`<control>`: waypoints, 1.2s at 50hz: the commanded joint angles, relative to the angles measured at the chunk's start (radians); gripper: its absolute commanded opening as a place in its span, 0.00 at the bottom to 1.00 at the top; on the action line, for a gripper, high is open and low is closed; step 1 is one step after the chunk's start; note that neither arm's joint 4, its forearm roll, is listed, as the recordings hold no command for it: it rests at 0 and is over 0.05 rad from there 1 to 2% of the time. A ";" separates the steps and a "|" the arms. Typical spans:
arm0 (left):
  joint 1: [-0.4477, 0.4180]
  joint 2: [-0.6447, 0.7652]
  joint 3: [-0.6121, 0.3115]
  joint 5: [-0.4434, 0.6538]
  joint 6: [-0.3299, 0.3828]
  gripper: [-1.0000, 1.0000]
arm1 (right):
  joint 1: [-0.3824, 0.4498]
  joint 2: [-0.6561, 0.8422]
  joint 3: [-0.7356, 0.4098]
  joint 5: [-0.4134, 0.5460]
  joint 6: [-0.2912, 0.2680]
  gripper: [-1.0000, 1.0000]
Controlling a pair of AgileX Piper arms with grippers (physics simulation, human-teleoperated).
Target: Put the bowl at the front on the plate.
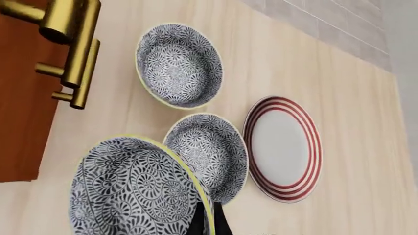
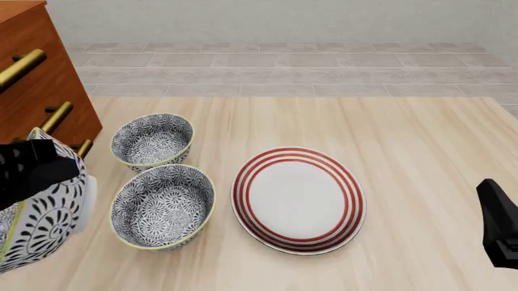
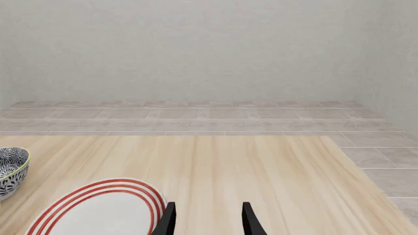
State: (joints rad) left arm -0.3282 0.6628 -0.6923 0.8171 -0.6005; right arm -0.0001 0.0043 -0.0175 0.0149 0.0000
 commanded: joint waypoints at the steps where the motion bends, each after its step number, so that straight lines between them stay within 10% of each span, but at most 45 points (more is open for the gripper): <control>1: -0.082 0.058 -0.036 -0.044 0.006 0.00 | 0.000 -0.002 0.001 0.000 0.000 1.00; 60: -0.251 0.533 -0.385 -0.145 0.286 0.00 | 0.000 -0.002 0.001 0.000 0.000 1.00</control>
State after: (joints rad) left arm -0.5461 1.1431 -1.0227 0.6796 -0.3699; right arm 0.0000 0.0043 -0.0175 0.0150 0.0000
